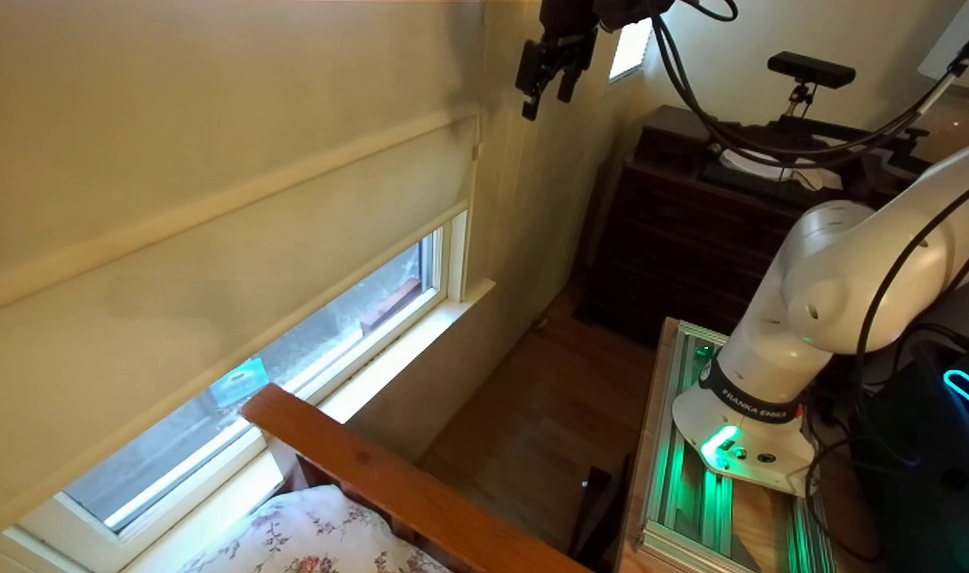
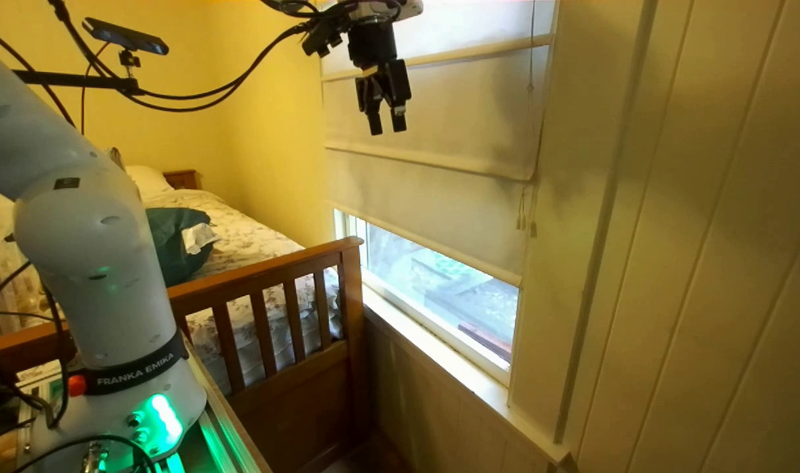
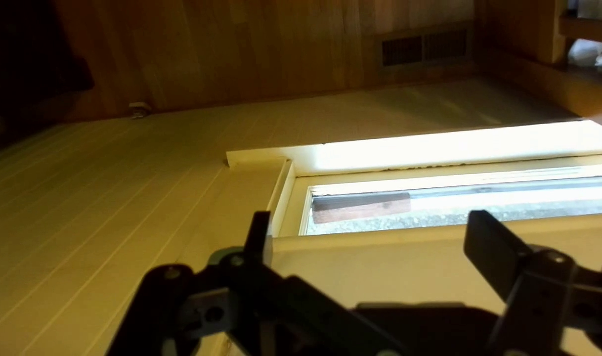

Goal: Close the blinds completely

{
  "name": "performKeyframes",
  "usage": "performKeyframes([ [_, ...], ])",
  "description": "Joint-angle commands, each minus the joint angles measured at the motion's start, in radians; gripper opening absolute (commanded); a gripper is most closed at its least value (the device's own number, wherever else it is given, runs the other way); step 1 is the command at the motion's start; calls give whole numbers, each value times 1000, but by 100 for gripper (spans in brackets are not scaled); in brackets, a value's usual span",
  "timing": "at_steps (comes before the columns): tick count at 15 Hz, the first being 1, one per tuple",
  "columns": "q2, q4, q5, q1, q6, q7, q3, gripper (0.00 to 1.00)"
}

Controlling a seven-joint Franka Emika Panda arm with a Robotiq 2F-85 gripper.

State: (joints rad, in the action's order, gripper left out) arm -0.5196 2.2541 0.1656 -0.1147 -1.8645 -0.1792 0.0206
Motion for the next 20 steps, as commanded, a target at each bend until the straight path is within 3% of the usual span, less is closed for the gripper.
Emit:
performKeyframes([
  [1,-3,2,-1,1,1,4,2,100],
  [13,-8,8,-2,2,-5,11,3,100],
  [16,7,13,4,1,-117,34,20,100],
  [20,84,2,16,-10,-406,97,67,100],
])
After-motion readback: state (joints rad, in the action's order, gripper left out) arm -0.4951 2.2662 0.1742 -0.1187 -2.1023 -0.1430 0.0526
